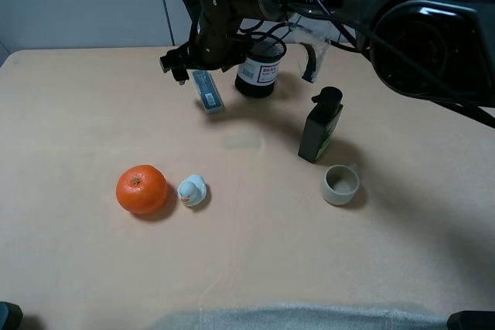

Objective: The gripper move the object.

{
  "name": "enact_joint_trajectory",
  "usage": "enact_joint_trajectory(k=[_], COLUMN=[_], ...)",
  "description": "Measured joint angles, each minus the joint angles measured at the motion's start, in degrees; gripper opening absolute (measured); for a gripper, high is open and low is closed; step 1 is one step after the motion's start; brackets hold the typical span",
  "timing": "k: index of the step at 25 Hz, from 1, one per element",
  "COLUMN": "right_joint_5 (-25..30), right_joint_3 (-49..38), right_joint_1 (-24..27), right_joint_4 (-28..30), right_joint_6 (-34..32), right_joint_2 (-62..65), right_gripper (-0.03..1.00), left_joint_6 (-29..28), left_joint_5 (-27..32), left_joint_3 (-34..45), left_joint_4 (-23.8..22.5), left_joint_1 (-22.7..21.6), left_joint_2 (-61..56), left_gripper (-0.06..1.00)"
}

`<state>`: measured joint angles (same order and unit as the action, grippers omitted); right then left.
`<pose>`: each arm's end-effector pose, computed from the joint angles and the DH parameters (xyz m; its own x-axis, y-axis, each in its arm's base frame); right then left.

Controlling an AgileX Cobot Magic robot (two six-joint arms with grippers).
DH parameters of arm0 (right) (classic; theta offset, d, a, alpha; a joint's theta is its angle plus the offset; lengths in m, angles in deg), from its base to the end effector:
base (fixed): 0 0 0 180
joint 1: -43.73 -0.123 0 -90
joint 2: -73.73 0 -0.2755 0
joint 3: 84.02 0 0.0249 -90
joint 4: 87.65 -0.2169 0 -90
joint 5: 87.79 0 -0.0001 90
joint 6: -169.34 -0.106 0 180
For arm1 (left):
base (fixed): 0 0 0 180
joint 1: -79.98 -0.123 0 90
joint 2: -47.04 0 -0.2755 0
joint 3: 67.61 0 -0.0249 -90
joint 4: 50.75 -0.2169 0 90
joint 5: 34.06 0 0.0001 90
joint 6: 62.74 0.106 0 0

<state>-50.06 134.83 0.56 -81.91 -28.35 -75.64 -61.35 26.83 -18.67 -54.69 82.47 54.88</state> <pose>0.3726 0.3406 0.1208 -0.7530 -0.3951 -0.5263 -0.5012 0.8625 0.0695 -0.0111 0.0069 0.2511 -0.4628 0.0778 -0.8830 0.0170 0.9967 0.0789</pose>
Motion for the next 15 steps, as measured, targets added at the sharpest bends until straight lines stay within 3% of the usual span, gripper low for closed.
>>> enact_joint_trajectory(k=[15], right_joint_5=[0.0], right_joint_3=[0.0], right_joint_1=[0.0], right_joint_4=[-2.2], right_joint_6=[0.1], right_joint_2=[0.0], right_gripper=[0.66], left_joint_6=[0.0], left_joint_5=[0.0], left_joint_3=[0.0], left_joint_4=[0.0], left_joint_1=[0.0], left_joint_2=[0.0], left_gripper=[0.92])
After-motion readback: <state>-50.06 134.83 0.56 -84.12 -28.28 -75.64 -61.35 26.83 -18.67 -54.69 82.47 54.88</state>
